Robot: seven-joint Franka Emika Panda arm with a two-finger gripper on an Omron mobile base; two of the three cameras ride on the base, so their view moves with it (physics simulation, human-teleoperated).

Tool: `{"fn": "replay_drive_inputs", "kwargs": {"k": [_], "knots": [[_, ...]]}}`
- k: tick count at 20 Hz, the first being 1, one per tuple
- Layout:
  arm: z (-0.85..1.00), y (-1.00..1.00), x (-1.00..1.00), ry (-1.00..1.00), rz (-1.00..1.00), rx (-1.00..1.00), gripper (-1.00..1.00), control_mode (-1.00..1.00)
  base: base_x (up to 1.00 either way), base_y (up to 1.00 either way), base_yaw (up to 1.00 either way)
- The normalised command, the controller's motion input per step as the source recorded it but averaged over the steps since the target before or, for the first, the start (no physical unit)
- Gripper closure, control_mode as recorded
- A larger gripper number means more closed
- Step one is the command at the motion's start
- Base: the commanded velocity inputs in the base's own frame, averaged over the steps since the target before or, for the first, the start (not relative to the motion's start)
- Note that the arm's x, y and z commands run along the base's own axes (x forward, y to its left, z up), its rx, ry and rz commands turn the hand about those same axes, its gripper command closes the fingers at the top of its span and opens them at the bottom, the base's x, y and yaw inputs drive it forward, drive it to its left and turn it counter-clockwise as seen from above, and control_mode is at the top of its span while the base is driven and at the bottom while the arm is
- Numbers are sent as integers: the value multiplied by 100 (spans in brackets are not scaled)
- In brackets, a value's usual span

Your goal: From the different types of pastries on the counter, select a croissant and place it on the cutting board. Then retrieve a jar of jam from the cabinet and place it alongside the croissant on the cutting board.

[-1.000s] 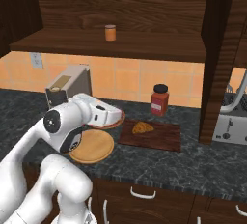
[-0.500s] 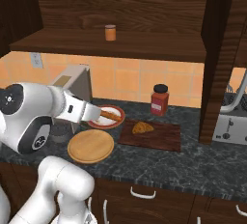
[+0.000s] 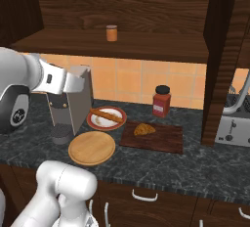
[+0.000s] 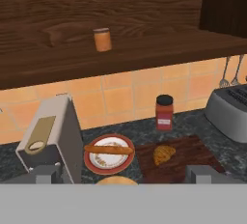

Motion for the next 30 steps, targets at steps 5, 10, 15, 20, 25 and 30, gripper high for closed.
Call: {"fn": "replay_drive_inputs", "kwargs": {"k": [5,10,15,20,25,30], "knots": [[79,18,2,-8,21,-1,-100,-100,0,0,0],[15,7,6,-1,9,0,-100,-100,0,0,0],[3,0,41,-21,5,-7,-100,-100,0,0,0],[0,0,34,-16,3,-5,-100,-100,0,0,0],[0,-1,41,-4,0,-2,-100,-100,0,0,0],[0,-7,60,-6,0,-2,-100,-100,0,0,0]]}}
